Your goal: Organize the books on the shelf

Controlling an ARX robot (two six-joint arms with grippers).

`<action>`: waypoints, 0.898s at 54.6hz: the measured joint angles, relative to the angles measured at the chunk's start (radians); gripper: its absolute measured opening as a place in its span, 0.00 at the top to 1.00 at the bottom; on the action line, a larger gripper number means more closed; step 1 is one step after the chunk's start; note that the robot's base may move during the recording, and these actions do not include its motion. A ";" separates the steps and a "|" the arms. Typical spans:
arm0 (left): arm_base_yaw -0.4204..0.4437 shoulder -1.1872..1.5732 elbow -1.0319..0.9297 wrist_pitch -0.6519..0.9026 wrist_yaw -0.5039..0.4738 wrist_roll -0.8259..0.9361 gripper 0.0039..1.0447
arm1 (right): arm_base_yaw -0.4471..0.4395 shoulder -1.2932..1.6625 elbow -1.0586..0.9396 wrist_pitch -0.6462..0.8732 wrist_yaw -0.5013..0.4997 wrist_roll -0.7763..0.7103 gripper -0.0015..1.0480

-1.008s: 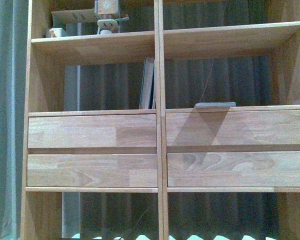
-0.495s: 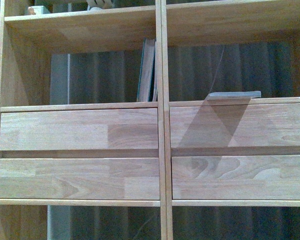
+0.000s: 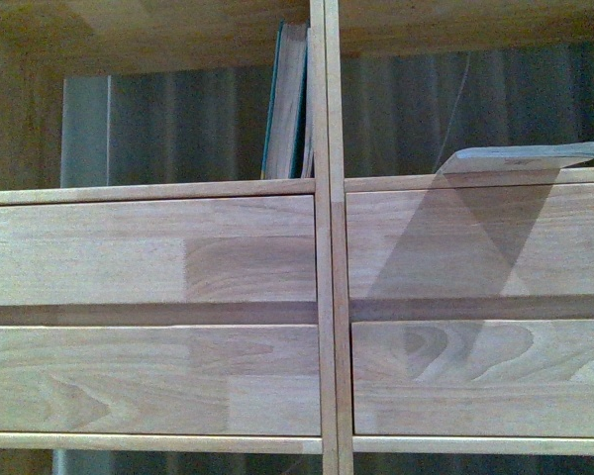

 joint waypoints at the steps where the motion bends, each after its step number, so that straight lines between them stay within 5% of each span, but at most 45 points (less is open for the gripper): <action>1: 0.000 0.000 0.000 0.000 0.000 0.000 0.06 | 0.000 0.000 0.000 0.000 0.000 0.000 0.07; 20: 0.000 0.000 0.000 0.000 0.000 0.000 0.06 | -0.006 0.004 0.002 -0.006 -0.014 0.006 0.07; 23: 0.000 0.000 0.000 0.000 0.000 0.000 0.06 | -0.076 0.053 0.031 -0.072 -0.225 0.079 0.07; 31: 0.000 0.000 0.000 0.000 0.000 0.000 0.06 | -0.222 0.247 0.197 0.039 -0.536 0.254 0.07; 39: 0.000 0.000 0.000 0.000 0.000 0.000 0.06 | -0.222 0.470 0.411 0.241 -0.535 0.313 0.07; 49: 0.000 0.000 0.000 0.000 0.000 0.000 0.06 | -0.236 0.456 0.368 0.283 -0.517 0.311 0.07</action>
